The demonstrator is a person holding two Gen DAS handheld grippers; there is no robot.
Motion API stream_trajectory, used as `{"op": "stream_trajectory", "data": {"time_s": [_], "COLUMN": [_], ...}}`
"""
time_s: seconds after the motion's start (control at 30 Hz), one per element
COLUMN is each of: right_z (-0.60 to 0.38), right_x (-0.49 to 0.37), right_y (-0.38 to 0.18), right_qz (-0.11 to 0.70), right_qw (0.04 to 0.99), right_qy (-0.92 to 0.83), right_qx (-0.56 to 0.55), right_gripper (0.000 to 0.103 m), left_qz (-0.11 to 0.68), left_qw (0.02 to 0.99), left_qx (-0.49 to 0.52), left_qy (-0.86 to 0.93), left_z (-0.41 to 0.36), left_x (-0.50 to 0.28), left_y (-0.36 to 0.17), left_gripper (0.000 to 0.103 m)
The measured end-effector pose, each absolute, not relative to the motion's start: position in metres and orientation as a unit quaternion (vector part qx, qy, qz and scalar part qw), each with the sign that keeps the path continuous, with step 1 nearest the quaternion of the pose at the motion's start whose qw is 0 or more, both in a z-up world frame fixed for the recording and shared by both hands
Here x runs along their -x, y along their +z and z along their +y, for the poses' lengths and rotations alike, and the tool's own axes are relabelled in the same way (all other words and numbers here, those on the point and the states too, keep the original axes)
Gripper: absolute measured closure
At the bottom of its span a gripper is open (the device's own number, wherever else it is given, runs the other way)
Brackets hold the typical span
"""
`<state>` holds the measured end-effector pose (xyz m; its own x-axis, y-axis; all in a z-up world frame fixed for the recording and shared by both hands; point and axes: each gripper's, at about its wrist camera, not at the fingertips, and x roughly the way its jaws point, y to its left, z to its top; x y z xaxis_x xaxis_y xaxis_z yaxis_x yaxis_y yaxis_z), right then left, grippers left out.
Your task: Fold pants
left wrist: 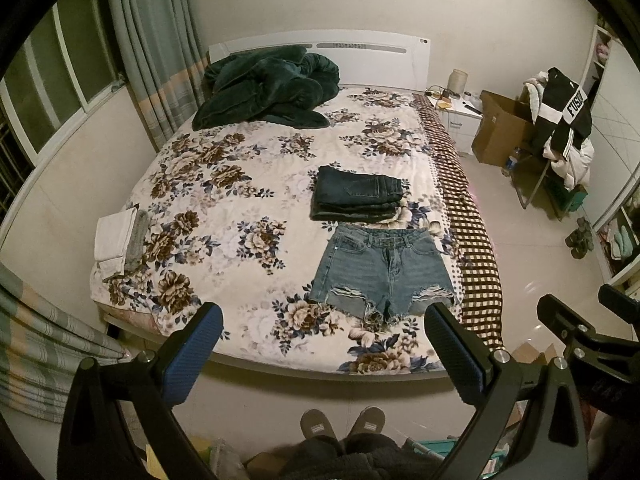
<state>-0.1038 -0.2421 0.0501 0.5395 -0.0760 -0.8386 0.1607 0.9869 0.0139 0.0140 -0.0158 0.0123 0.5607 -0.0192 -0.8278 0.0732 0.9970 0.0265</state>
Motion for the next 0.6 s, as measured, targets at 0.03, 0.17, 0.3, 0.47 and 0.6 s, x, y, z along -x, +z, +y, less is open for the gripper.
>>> {"op": "stream_trajectory", "data": {"time_s": [0.03,0.17,0.3,0.47,0.6], "right_z": [-0.242,-0.241,-0.242,-0.244,-0.25], "right_x": [0.105,0.108,0.107,0.095,0.076], "right_y": [0.049,0.043,0.032,0.023,0.012], "right_qz": [0.476,0.481,0.49,0.499,0.499], "right_qw": [0.876,0.873,0.867,0.861,0.859], "right_qy": [-0.068,-0.071,-0.073,-0.086,-0.108], "right_qx": [-0.045,-0.045,-0.044,-0.044,-0.045], "right_gripper": [0.0,0.0,0.0,0.0,0.0], "left_qz": [0.468,0.471,0.475,0.477,0.473], "left_qw": [0.883,0.881,0.879,0.878,0.88], "left_qx": [-0.029,-0.028,-0.026,-0.022,-0.021], "left_qy": [-0.027,-0.029,-0.036,-0.039,-0.035], "left_z": [-0.015,-0.03,-0.035,-0.031,-0.029], "left_x": [-0.013,-0.006,-0.008,-0.019,-0.038], "left_y": [0.012,0.01,0.007,-0.007,-0.027], "left_gripper": [0.0,0.0,0.0,0.0,0.0]}}
